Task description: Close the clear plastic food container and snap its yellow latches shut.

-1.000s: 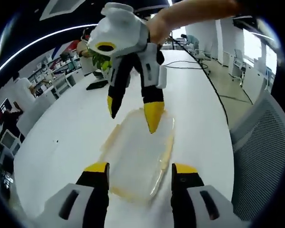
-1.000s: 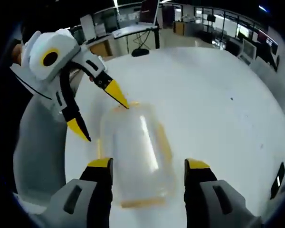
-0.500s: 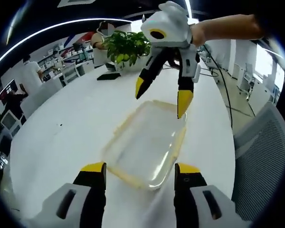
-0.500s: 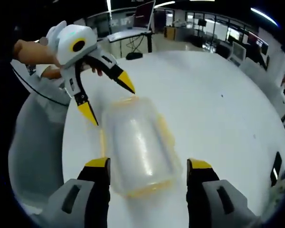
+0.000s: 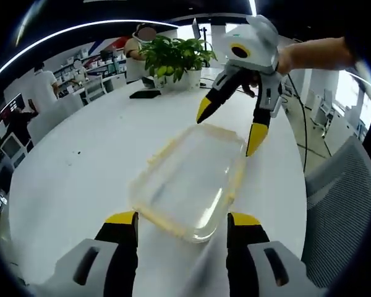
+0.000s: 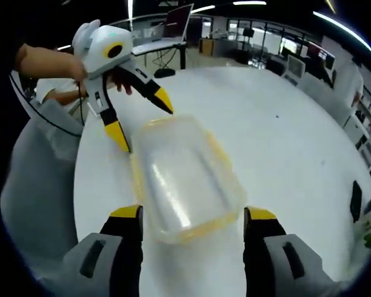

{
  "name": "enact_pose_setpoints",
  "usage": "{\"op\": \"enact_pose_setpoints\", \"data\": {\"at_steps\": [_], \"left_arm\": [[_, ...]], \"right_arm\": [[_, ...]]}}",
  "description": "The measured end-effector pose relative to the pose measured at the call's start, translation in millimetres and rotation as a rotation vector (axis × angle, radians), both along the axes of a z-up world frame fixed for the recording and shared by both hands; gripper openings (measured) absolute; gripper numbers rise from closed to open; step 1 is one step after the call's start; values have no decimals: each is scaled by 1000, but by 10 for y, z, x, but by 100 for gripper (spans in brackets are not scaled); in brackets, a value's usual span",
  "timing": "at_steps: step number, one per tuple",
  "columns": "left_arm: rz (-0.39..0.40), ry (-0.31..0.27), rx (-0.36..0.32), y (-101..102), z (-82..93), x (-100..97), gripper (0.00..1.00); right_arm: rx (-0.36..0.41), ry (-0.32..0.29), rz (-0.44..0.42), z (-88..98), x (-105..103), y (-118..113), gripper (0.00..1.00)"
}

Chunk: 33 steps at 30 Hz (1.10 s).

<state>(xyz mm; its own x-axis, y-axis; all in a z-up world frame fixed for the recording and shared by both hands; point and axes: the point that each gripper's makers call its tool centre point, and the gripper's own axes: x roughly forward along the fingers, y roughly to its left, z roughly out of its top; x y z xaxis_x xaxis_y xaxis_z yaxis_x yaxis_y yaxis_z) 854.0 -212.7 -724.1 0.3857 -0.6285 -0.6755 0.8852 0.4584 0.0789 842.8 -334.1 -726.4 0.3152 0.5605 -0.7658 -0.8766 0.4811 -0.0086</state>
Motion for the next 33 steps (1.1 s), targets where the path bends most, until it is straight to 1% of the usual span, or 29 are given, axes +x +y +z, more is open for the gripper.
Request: {"op": "enact_pose_setpoints", "data": {"at_steps": [5, 7, 11, 17, 21, 33], "left_arm": [[4, 3, 4, 9, -29, 11, 52], [3, 0, 6, 17, -39, 15, 51], [3, 1, -10, 31, -38, 8, 50], [8, 16, -21, 62, -45, -9, 48], [8, 18, -18, 100, -45, -24, 48], [19, 22, 5, 328, -53, -65, 49]], "right_arm": [[-1, -8, -28, -69, -15, 2, 62], [-4, -31, -36, -79, -3, 5, 61], [3, -48, -53, -73, -1, 35, 62], [5, -51, -47, -69, -15, 57, 61], [4, -52, -44, -73, -20, 98, 61], [2, -64, -8, -75, -44, 320, 61]]}}
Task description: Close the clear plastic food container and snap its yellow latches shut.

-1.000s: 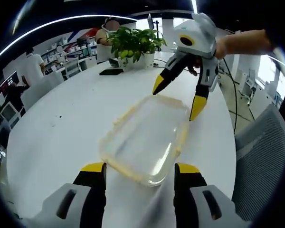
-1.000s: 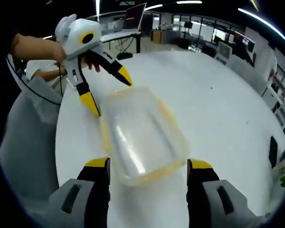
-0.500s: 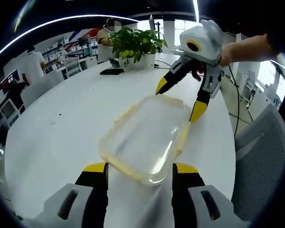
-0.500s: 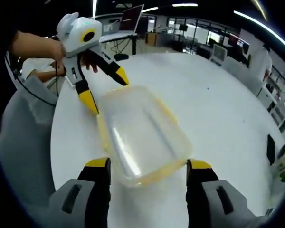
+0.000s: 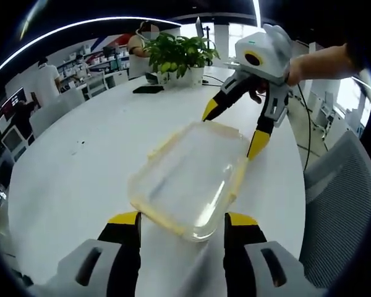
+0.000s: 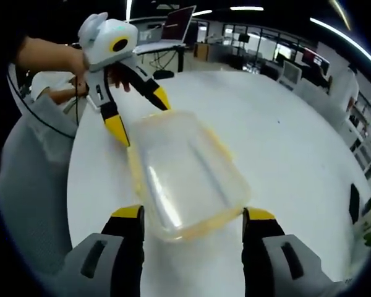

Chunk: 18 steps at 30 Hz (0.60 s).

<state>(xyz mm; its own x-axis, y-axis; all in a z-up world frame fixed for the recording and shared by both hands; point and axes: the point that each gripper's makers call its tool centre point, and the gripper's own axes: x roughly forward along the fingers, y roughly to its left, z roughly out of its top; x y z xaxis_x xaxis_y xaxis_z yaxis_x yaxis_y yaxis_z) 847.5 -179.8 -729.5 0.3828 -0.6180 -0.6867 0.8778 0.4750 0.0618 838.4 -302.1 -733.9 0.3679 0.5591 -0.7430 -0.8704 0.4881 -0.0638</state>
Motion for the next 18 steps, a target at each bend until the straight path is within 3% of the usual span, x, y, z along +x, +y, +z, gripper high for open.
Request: {"op": "enact_pose_setpoints", "data": {"at_steps": [18], "left_arm": [[20, 20, 26, 326, -54, -35, 48]], "right_arm": [[-6, -10, 42, -5, 5, 312, 60]]}}
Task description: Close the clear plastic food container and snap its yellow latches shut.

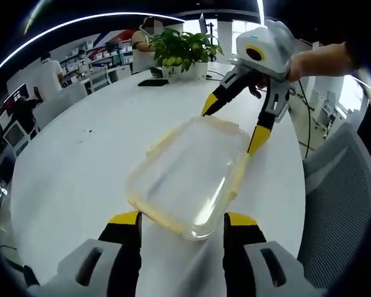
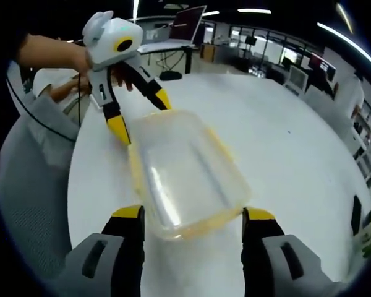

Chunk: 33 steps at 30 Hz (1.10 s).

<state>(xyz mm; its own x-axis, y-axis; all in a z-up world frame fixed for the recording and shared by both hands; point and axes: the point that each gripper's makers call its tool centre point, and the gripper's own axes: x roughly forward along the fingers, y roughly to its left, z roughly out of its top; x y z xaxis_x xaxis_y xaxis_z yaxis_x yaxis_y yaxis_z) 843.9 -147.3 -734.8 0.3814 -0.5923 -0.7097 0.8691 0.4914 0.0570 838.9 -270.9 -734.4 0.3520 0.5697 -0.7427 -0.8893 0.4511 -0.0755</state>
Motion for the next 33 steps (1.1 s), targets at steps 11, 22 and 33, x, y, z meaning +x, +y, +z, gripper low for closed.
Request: {"op": "enact_pose_setpoints", "data": {"at_steps": [11, 22, 33], "left_arm": [[10, 10, 10, 179, -3, -14, 47], [17, 14, 9, 238, -5, 15, 48], [23, 16, -5, 196, -1, 17, 48]], "right_arm": [[-2, -3, 22, -7, 5, 179, 60], [-9, -5, 25, -13, 29, 235, 60], [-19, -6, 20, -16, 26, 196, 60]]}}
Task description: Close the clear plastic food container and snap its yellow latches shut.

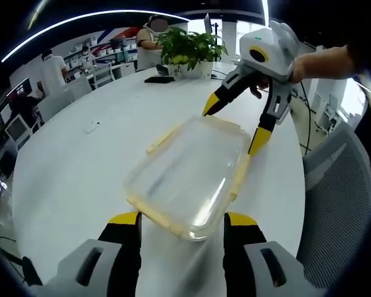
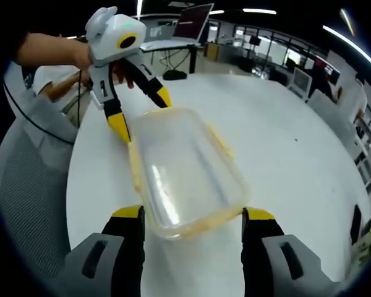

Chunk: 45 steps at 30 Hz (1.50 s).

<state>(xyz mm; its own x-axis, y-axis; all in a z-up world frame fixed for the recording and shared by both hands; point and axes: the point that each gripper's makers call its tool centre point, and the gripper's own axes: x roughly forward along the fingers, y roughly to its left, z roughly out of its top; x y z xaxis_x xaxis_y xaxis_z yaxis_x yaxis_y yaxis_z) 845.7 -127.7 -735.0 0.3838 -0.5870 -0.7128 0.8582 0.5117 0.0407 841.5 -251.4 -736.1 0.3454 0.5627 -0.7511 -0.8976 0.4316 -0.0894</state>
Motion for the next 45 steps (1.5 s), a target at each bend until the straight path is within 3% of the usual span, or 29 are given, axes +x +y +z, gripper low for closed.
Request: {"op": "enact_pose_setpoints", "data": {"at_steps": [5, 17, 21, 33, 38, 45], "left_arm": [[5, -11, -6, 2, 0, -3, 48], [54, -36, -72, 4, 180, -47, 65], [71, -45, -88, 26, 232, -101, 68], [171, -55, -144, 170, 347, -316, 83], [187, -70, -127, 247, 348, -412, 89], [223, -97, -154, 328, 432, -512, 99]], "right_arm": [[8, -2, -6, 6, -1, 8, 61], [90, -37, -76, 124, -102, -11, 69], [142, -50, -136, 188, -151, -77, 70], [168, -86, -224, 253, -400, -304, 77], [190, -103, -277, 279, -493, -413, 81], [197, -106, -335, 305, -630, -580, 85]]}}
